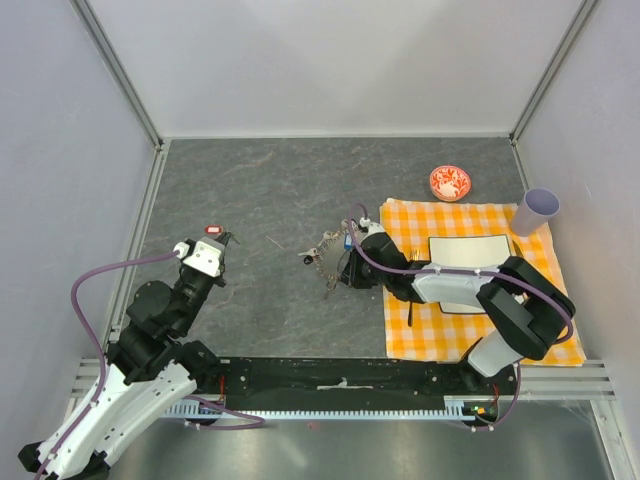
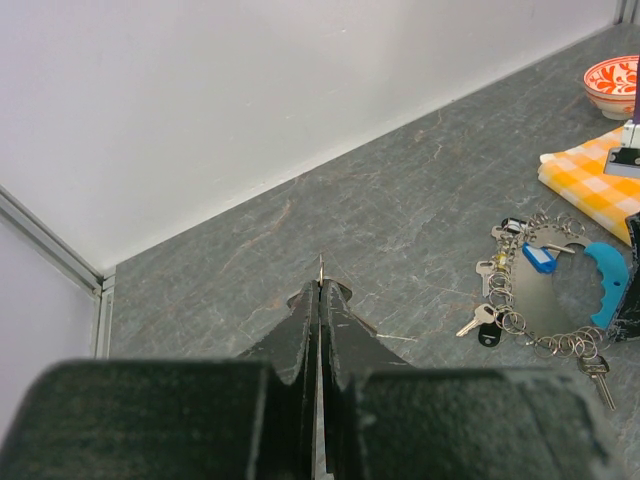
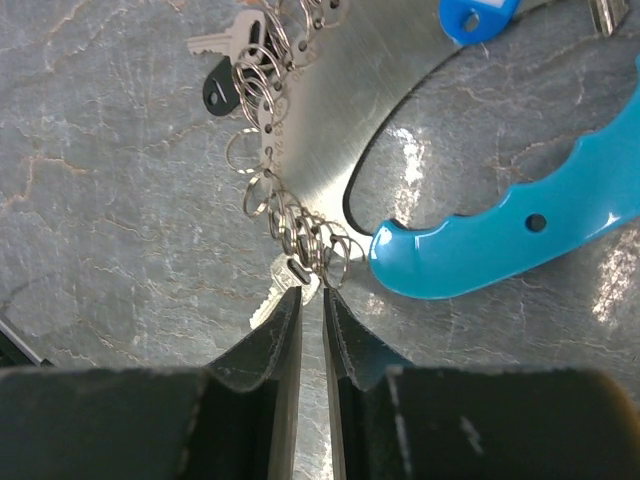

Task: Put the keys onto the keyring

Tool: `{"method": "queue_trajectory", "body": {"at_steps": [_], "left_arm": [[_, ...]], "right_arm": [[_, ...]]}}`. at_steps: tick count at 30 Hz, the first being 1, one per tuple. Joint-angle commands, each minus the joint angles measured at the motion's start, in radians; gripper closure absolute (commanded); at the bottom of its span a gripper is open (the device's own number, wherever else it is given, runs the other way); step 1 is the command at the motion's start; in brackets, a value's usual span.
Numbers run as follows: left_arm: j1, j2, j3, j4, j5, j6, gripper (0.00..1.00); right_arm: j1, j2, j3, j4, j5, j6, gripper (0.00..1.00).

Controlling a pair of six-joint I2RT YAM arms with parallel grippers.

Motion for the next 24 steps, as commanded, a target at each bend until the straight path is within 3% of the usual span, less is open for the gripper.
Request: {"method": "queue_trajectory", "body": {"at_steps": [1,24], "left_arm": [[0.005,-0.003,0.006,0.036,0.012,-0.041,0.98],[0.005,-0.006,0.006,0.034,0.014,-0.043,0.98]], "right_arm": [[0.001,0.018,-0.021,0.086,0.019,0.049,0.79],[0.001,0.055,-0.069,0.209,0.037,0.100,0.79]]}}
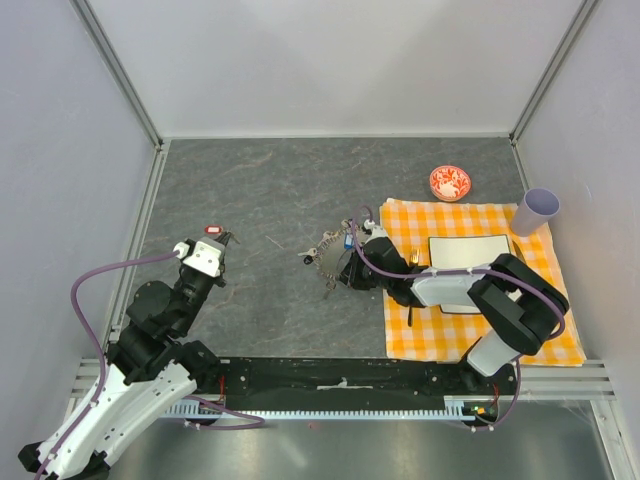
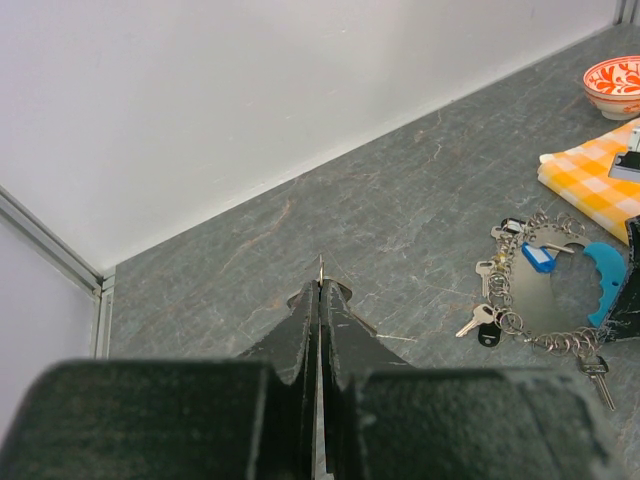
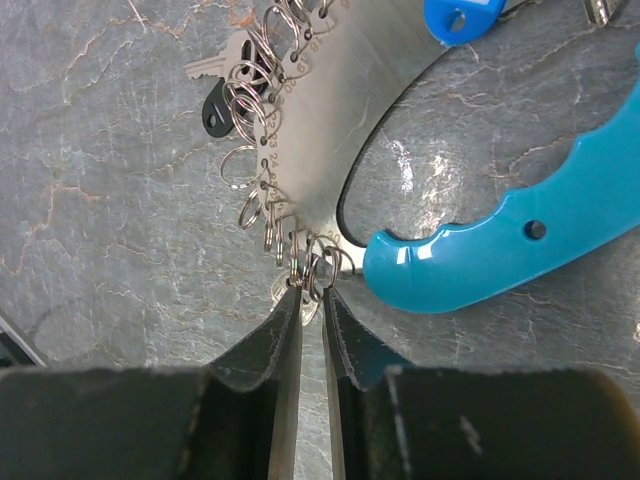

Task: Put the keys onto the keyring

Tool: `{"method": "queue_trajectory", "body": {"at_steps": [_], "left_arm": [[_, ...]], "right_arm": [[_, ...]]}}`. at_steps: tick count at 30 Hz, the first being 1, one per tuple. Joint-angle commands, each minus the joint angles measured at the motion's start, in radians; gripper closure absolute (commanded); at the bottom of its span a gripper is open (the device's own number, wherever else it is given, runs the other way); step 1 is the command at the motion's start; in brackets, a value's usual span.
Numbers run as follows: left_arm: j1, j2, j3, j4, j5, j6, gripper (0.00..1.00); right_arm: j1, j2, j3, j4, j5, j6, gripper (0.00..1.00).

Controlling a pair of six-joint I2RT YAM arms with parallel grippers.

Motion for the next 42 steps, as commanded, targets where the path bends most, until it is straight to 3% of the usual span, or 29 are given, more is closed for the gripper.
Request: {"method": "queue_trajectory", "body": {"at_steps": [1,13,31,33,35,42], "left_arm": [[0.007,-0.007,0.006,0.034,0.013,-0.043,0.98],[0.007,-0.007,0.007,0.033,0.013,-0.043,0.98],[0.007,-0.010,0.007,0.033,0.019,-0.046,0.98],[0.007,-0.013,0.007,0.031,0.019,-0.046,0.98],[0.007,-0.015,0.007,0.033,0.019,-0.046,0.98],[0.008,-0.019,0.009,0.031,0.018,-0.048,0.98]], "right_arm": [[0.001,0.017,-0.007,0.056,0.018,0.022,0.79],[-0.001,-0.007,-0.004,0.016,0.109,-0.007,0.77],[-0.001,0.054,-0.012,0.098,0.028,0.045,0.82],[-0.001,0.046,0.002,0.072,0.026,0.018,0.86],[0.001,0.046,0.032,0.004,-0.001,-0.080,0.99],[0.125,0.107,0.304,-0.203,-0.110,-0.465,1.00]]}}
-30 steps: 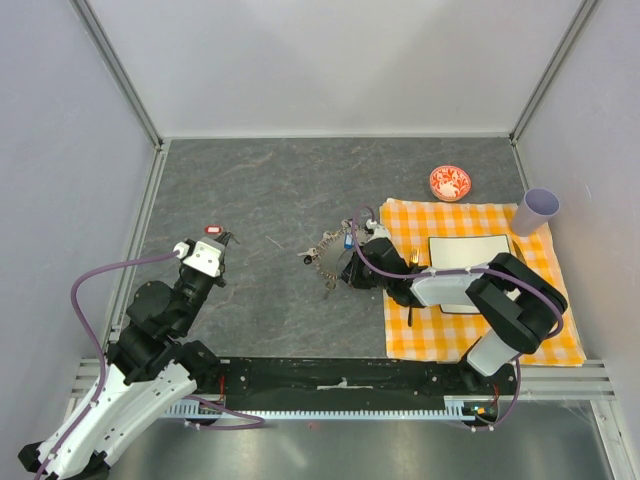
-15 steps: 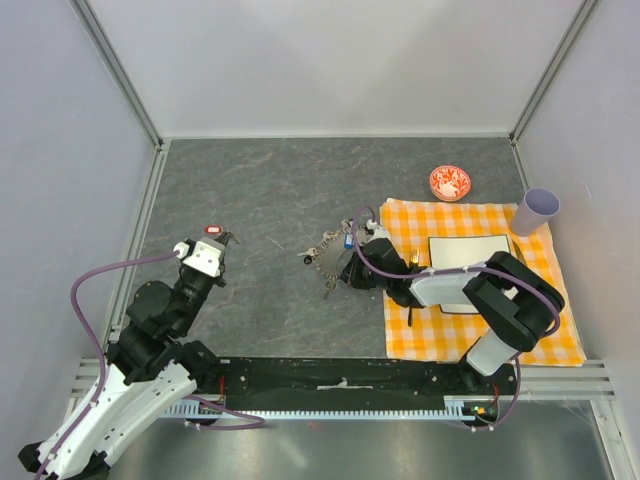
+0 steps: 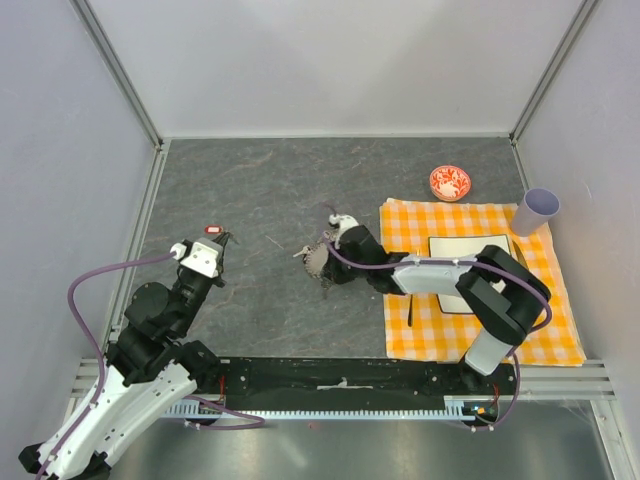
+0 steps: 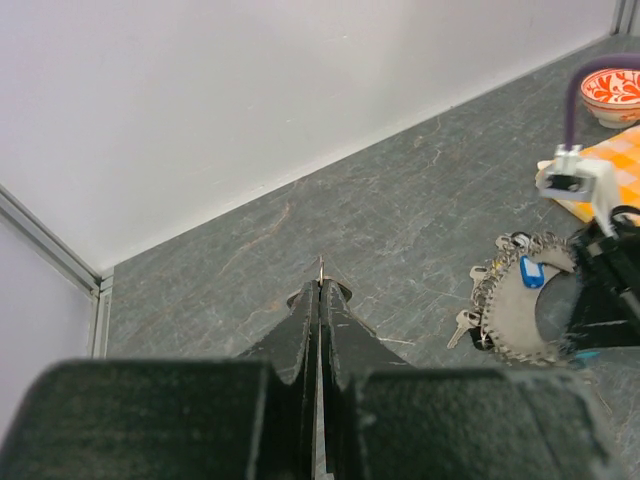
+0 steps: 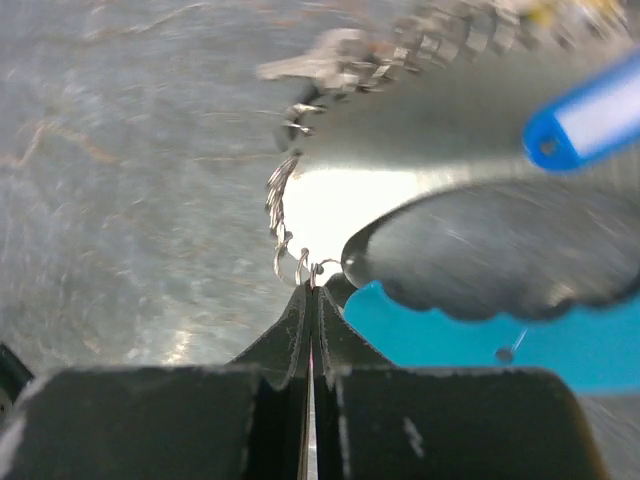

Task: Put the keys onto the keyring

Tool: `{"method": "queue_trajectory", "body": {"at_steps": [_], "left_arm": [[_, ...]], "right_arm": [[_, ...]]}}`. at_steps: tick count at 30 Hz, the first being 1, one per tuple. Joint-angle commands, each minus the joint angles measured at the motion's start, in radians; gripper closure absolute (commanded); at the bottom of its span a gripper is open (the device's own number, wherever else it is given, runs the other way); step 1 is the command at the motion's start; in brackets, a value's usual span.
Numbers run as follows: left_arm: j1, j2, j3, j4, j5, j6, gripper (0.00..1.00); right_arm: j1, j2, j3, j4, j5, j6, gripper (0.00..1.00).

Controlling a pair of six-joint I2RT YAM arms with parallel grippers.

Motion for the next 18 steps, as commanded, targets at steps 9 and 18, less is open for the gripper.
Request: {"method": "queue_trajectory", "body": {"at_steps": [9,18], "left_arm": [[0.007,-0.007,0.009,0.031,0.015,-0.042,0.98],[0.010,0.002,0.009,0.033,0.022,-0.042,0.98]], "right_arm": [[0.180,0.024,0.259,-0.434,-0.012,-0.576,1.00],[0.001,-0.042,0.192,-0.491,0.027,-0.591,1.00]]}}
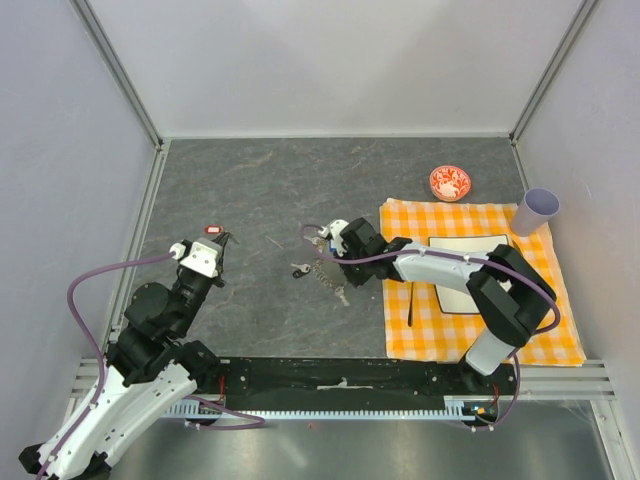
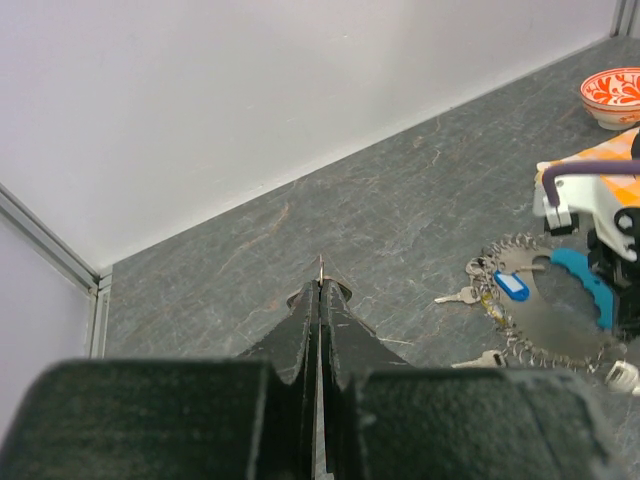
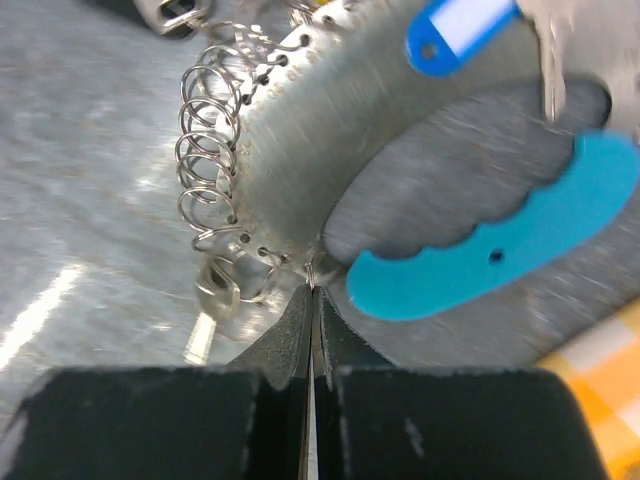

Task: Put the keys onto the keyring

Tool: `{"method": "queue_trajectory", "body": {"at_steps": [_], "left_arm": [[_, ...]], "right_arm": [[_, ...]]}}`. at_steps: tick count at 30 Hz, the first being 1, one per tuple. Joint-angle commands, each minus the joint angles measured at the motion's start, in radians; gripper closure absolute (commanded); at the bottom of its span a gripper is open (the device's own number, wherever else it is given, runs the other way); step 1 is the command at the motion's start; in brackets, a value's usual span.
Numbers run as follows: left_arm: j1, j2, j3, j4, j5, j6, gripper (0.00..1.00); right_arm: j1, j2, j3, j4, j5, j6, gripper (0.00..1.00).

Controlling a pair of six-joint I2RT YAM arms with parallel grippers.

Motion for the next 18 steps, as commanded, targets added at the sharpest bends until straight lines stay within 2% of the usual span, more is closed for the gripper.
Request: {"method": "queue_trajectory", "body": {"at_steps": [1,7,12,18], "left_arm": [[0.009,0.007,0.010,0.031,0.022,-0.035,0.98],[0.011,0.016,0.009,0.031,0.023,-0.035,0.98],[0.012,0.024,0.009,0.033,0.025,-0.037,0.98],[0.014,0.027,0.007,0.033,0.026,-0.035,0.98]], "right_arm": [[-0.032,-0.041,-0.006,-0.006,0.023,-0.041,1.00],[-0.032,0.014,-0.017,0.048,-0.008,-0.035,1.00],[-0.036,0.001,-0.015,0.060,0.018,-0.024,0.99],[-0.043,-0.055,-0.024,0.065,0.073,-0.004,0.93]]}}
